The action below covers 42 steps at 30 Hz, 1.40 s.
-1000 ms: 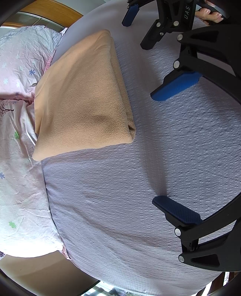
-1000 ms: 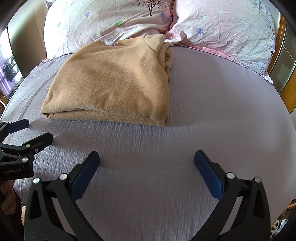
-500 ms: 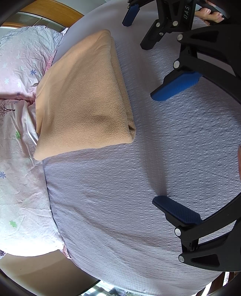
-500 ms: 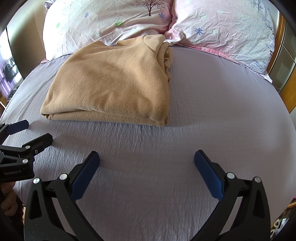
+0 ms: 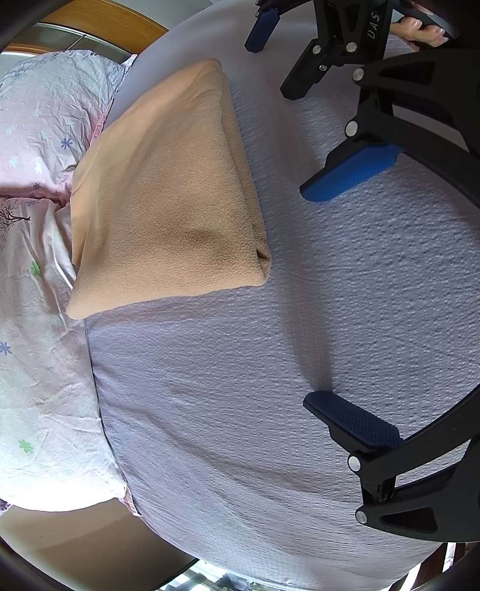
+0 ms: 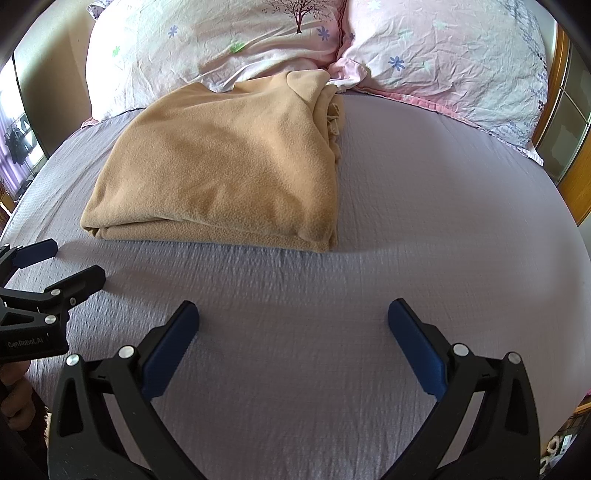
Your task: Fold small clothes
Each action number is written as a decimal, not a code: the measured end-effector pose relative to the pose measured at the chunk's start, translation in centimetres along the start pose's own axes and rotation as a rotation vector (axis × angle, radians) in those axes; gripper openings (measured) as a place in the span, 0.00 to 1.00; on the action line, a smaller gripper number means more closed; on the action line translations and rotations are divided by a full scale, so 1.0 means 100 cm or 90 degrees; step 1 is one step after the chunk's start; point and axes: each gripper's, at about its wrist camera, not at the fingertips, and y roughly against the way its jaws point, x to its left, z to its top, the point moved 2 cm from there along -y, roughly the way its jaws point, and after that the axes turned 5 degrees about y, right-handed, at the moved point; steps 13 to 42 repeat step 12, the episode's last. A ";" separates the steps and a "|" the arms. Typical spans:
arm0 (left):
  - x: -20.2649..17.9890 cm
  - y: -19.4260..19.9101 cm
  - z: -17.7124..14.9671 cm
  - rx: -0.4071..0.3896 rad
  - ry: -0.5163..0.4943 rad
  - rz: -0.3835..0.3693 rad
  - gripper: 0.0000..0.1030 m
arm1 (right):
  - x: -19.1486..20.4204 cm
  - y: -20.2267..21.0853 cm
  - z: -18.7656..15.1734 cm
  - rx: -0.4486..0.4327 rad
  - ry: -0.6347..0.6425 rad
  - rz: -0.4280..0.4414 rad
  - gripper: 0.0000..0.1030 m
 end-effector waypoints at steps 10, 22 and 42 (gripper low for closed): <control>0.000 0.000 0.001 0.000 -0.001 0.002 0.99 | 0.002 0.000 0.000 -0.003 -0.004 -0.004 0.98; 0.000 0.000 0.001 -0.002 -0.002 0.002 0.99 | 0.002 0.000 0.000 -0.003 -0.005 -0.004 0.98; 0.000 0.000 0.001 -0.002 -0.002 0.002 0.99 | 0.002 0.000 0.000 -0.003 -0.005 -0.004 0.98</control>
